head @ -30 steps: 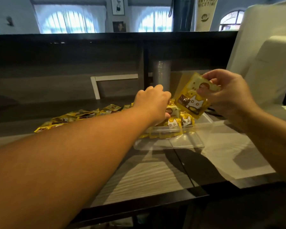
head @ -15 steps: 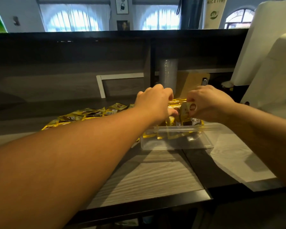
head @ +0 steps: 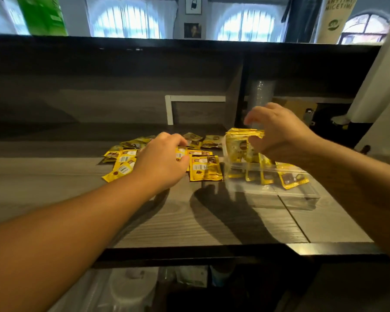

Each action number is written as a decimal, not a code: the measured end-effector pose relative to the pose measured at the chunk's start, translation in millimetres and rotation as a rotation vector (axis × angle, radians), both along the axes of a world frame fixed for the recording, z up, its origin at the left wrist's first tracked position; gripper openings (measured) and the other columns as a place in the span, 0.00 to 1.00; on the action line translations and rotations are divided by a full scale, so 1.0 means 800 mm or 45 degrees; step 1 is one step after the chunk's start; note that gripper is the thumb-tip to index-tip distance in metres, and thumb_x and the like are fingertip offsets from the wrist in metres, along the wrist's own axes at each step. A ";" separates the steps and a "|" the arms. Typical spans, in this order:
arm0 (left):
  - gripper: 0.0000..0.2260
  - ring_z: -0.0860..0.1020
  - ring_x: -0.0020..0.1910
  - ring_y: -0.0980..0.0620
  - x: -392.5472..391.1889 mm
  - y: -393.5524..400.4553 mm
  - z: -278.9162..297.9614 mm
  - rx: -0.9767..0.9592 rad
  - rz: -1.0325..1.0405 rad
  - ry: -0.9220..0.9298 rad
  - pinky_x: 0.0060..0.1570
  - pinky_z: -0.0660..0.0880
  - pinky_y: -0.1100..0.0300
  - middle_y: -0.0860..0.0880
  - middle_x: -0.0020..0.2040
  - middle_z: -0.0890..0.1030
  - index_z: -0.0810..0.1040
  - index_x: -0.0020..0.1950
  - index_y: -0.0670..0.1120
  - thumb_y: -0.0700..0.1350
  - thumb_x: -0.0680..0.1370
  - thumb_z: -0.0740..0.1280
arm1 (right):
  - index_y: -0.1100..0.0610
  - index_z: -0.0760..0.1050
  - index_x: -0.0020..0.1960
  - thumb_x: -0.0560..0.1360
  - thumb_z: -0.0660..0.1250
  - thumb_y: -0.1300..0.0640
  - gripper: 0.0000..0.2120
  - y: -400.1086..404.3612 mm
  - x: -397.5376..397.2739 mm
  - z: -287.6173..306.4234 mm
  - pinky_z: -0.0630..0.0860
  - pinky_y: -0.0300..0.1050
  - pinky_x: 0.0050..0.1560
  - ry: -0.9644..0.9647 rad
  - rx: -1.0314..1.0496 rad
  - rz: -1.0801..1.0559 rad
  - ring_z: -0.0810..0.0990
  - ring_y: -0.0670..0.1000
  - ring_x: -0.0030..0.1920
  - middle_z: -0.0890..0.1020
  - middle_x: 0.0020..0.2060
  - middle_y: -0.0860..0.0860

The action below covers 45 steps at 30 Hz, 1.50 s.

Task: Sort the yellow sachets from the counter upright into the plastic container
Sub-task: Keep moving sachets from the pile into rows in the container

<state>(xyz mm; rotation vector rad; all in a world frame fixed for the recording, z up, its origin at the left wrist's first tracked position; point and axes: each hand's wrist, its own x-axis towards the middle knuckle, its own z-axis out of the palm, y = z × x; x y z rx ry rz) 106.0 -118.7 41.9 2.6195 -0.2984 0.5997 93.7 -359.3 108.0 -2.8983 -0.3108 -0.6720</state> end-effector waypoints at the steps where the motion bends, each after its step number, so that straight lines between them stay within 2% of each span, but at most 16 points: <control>1: 0.15 0.74 0.62 0.50 -0.005 0.015 -0.005 0.072 0.052 0.031 0.60 0.74 0.47 0.51 0.63 0.75 0.76 0.63 0.55 0.53 0.77 0.68 | 0.50 0.72 0.64 0.74 0.70 0.56 0.19 0.022 -0.005 0.001 0.68 0.42 0.48 -0.014 0.015 0.067 0.70 0.49 0.53 0.71 0.54 0.48; 5: 0.22 0.71 0.66 0.48 -0.015 0.067 -0.020 0.339 0.205 0.172 0.63 0.71 0.46 0.53 0.68 0.73 0.72 0.68 0.59 0.60 0.75 0.69 | 0.47 0.73 0.63 0.75 0.69 0.55 0.17 0.106 -0.011 -0.011 0.73 0.45 0.55 0.083 -0.016 0.313 0.71 0.51 0.59 0.72 0.59 0.48; 8: 0.27 0.72 0.66 0.48 -0.017 0.093 -0.031 0.230 0.212 0.316 0.61 0.74 0.48 0.52 0.70 0.72 0.71 0.71 0.57 0.60 0.74 0.71 | 0.47 0.70 0.67 0.75 0.69 0.54 0.21 0.154 -0.001 -0.035 0.72 0.47 0.59 0.240 -0.099 0.344 0.70 0.52 0.64 0.71 0.64 0.49; 12: 0.21 0.76 0.61 0.48 -0.025 0.097 -0.045 0.183 0.218 0.143 0.57 0.76 0.48 0.51 0.65 0.77 0.74 0.69 0.55 0.56 0.77 0.69 | 0.47 0.68 0.69 0.75 0.68 0.53 0.24 0.186 0.020 -0.074 0.70 0.51 0.64 0.383 -0.109 0.261 0.68 0.55 0.68 0.71 0.68 0.52; 15: 0.21 0.77 0.59 0.49 -0.026 0.101 -0.050 0.107 0.196 0.081 0.53 0.77 0.52 0.51 0.63 0.79 0.74 0.68 0.54 0.57 0.77 0.69 | 0.46 0.65 0.72 0.74 0.68 0.56 0.28 0.195 0.030 -0.093 0.70 0.52 0.66 0.451 -0.020 0.235 0.67 0.56 0.70 0.70 0.70 0.51; 17: 0.17 0.79 0.53 0.52 -0.025 0.107 -0.051 -0.123 0.170 -0.002 0.46 0.76 0.58 0.52 0.59 0.81 0.77 0.66 0.53 0.55 0.78 0.68 | 0.47 0.65 0.73 0.73 0.68 0.57 0.30 0.201 0.032 -0.099 0.68 0.52 0.69 0.436 0.046 0.295 0.64 0.54 0.72 0.68 0.72 0.49; 19: 0.10 0.79 0.44 0.58 -0.027 0.112 -0.048 -0.467 0.189 -0.115 0.36 0.72 0.67 0.53 0.51 0.82 0.79 0.61 0.53 0.50 0.81 0.65 | 0.48 0.64 0.74 0.71 0.68 0.57 0.33 0.209 0.031 -0.101 0.58 0.56 0.75 0.455 0.040 0.394 0.57 0.52 0.76 0.65 0.75 0.47; 21: 0.08 0.79 0.42 0.59 -0.030 0.118 -0.041 -0.861 0.215 -0.148 0.33 0.71 0.72 0.56 0.47 0.82 0.78 0.57 0.55 0.45 0.81 0.64 | 0.45 0.60 0.76 0.72 0.67 0.56 0.35 0.219 0.030 -0.103 0.50 0.56 0.76 0.544 0.001 0.472 0.50 0.50 0.78 0.58 0.77 0.45; 23: 0.13 0.82 0.45 0.55 -0.032 0.126 -0.035 -1.202 0.173 -0.086 0.39 0.79 0.64 0.56 0.47 0.82 0.76 0.55 0.58 0.39 0.79 0.63 | 0.41 0.58 0.76 0.74 0.65 0.55 0.33 0.225 0.030 -0.107 0.55 0.54 0.74 0.584 -0.011 0.512 0.53 0.50 0.78 0.58 0.78 0.44; 25: 0.18 0.84 0.47 0.52 -0.035 0.130 -0.029 -1.459 0.109 -0.006 0.41 0.82 0.53 0.53 0.50 0.82 0.75 0.55 0.57 0.34 0.78 0.61 | 0.40 0.60 0.75 0.78 0.63 0.53 0.28 0.226 0.032 -0.108 0.63 0.52 0.70 0.523 -0.042 0.536 0.60 0.52 0.75 0.62 0.76 0.44; 29: 0.22 0.83 0.50 0.47 -0.035 0.132 -0.022 -1.859 -0.066 0.120 0.40 0.80 0.54 0.47 0.53 0.82 0.75 0.58 0.53 0.27 0.75 0.58 | 0.44 0.62 0.74 0.82 0.56 0.47 0.21 0.231 0.030 -0.104 0.71 0.53 0.66 0.339 -0.381 0.585 0.69 0.55 0.69 0.71 0.71 0.48; 33: 0.23 0.84 0.51 0.44 -0.031 0.137 -0.020 -2.081 -0.190 0.178 0.46 0.81 0.48 0.44 0.55 0.83 0.73 0.63 0.51 0.27 0.76 0.60 | 0.45 0.62 0.73 0.82 0.55 0.49 0.19 0.237 0.017 -0.100 0.80 0.54 0.51 0.277 -0.586 0.578 0.78 0.57 0.55 0.80 0.58 0.53; 38: 0.19 0.86 0.45 0.49 -0.027 0.137 -0.019 -2.163 -0.122 0.114 0.40 0.81 0.54 0.44 0.53 0.84 0.73 0.64 0.51 0.32 0.79 0.63 | 0.44 0.61 0.72 0.80 0.62 0.55 0.23 0.218 -0.005 -0.086 0.74 0.43 0.41 0.369 -0.193 0.526 0.76 0.50 0.48 0.76 0.48 0.47; 42: 0.13 0.86 0.43 0.52 -0.021 0.118 -0.008 -1.974 0.009 0.061 0.40 0.81 0.54 0.48 0.50 0.84 0.79 0.53 0.52 0.34 0.81 0.62 | 0.36 0.57 0.72 0.78 0.63 0.65 0.34 0.186 -0.031 -0.079 0.80 0.46 0.50 0.148 0.379 0.515 0.79 0.50 0.53 0.78 0.55 0.48; 43: 0.14 0.85 0.45 0.52 -0.019 0.108 -0.004 -1.886 0.018 0.063 0.40 0.81 0.55 0.49 0.50 0.84 0.80 0.50 0.52 0.35 0.81 0.61 | 0.38 0.62 0.71 0.78 0.63 0.66 0.30 0.177 -0.036 -0.077 0.80 0.42 0.48 0.108 0.554 0.550 0.79 0.47 0.52 0.78 0.54 0.48; 45: 0.15 0.84 0.50 0.52 -0.017 0.087 0.005 -1.761 0.040 0.093 0.43 0.82 0.55 0.50 0.51 0.84 0.82 0.48 0.52 0.36 0.82 0.60 | 0.52 0.76 0.62 0.77 0.63 0.62 0.15 0.155 -0.043 -0.069 0.76 0.33 0.39 0.127 1.022 0.661 0.79 0.45 0.46 0.78 0.48 0.46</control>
